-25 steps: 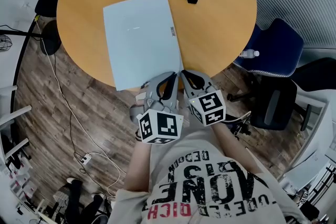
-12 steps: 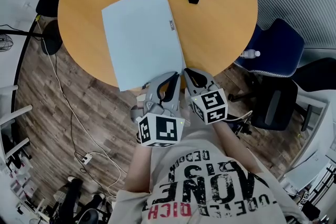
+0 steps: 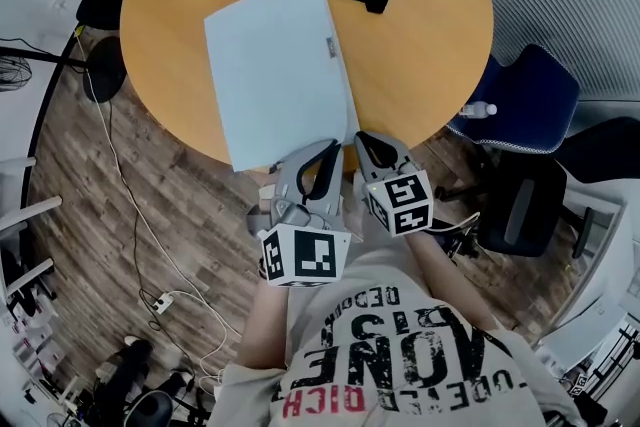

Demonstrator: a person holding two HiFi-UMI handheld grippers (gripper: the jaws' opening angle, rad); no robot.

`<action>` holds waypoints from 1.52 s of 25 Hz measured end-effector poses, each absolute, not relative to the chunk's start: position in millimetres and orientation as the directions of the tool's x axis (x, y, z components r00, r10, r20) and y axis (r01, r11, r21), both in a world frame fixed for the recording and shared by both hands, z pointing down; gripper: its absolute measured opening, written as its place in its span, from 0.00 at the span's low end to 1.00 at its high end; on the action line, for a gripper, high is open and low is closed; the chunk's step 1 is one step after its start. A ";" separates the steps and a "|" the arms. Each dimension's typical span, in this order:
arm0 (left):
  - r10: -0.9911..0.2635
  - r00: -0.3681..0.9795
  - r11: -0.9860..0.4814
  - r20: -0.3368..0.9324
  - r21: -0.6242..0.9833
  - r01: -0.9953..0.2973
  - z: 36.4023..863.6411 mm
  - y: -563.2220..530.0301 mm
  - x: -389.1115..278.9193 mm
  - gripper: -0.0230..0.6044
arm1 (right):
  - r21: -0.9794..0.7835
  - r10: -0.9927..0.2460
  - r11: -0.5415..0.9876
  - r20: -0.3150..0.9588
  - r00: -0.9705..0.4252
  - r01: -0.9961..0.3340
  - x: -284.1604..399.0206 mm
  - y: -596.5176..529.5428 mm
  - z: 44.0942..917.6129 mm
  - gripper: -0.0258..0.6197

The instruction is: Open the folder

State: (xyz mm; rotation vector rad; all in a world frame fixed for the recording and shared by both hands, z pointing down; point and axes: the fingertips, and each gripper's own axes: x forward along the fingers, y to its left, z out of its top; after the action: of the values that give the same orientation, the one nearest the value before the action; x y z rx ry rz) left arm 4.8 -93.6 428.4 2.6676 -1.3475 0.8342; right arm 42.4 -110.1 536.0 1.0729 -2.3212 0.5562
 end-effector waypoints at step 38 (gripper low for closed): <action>-0.942 0.230 -0.231 0.245 0.025 -0.973 347.4 -57.9 -131.7 0.06 | -0.043 -0.612 0.542 0.664 -0.430 -0.839 37.8 -113.6 536.0 0.06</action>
State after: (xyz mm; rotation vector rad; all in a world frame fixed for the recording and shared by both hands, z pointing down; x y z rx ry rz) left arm -131.7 -57.9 347.4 2.3222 -1.8300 0.2659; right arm 37.8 -113.6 536.0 1.1668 -2.1859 0.4973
